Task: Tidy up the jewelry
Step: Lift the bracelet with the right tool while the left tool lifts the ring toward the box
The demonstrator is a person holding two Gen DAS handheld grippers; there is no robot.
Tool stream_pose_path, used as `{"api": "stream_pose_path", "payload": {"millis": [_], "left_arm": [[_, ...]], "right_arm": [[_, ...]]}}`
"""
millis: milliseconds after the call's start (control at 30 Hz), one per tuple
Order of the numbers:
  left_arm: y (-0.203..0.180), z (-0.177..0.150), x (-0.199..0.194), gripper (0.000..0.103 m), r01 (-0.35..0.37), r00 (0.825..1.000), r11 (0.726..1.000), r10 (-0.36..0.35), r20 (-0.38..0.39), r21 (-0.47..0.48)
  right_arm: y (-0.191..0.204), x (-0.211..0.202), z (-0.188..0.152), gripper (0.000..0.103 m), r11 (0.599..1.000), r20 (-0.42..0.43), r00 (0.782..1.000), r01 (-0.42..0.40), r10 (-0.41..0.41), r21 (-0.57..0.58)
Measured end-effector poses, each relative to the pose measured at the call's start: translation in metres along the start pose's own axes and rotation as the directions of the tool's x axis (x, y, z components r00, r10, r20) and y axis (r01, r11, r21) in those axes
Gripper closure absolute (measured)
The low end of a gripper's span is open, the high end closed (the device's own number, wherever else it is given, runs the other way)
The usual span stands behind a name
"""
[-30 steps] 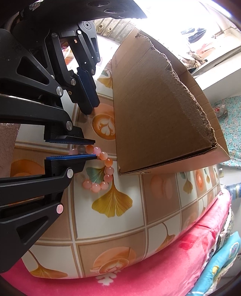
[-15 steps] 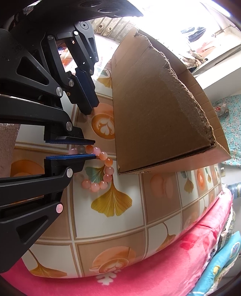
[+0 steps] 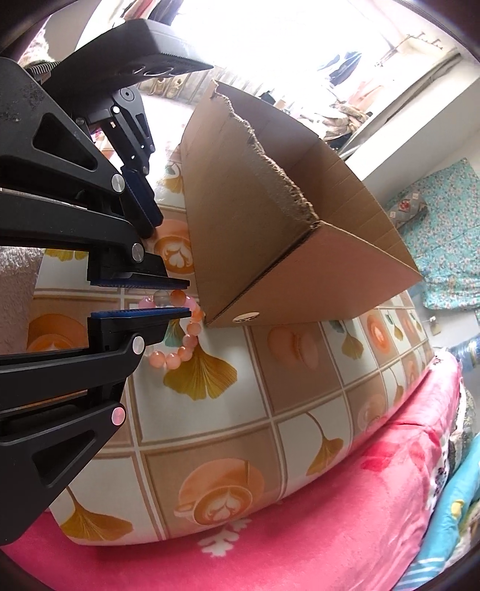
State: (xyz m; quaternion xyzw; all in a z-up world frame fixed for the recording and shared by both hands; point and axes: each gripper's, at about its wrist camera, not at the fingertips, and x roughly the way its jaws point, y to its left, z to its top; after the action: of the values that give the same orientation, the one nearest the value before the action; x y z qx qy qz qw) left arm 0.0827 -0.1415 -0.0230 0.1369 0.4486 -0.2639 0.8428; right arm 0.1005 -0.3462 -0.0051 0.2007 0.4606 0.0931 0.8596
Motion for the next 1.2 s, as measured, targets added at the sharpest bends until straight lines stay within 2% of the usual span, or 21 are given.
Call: {"api": "stream_pose_path", "payload": {"millis": [267,1200], "left_arm": [[0.002,0.002,-0.004,0.092,-0.006,1.000,1.000,0.006,0.005,-0.003],[0.000,0.002,-0.046,0.092,-0.044,0.994,0.999,0.044,0.097,-0.006]], "right_arm": [[0.011,-0.008,0.004,0.096,1.000,0.022,1.000,-0.011,0.011,0.000],[0.033,-0.047,0.004,0.096,0.999,0.107,0.994,-0.021,0.025,-0.033]]}}
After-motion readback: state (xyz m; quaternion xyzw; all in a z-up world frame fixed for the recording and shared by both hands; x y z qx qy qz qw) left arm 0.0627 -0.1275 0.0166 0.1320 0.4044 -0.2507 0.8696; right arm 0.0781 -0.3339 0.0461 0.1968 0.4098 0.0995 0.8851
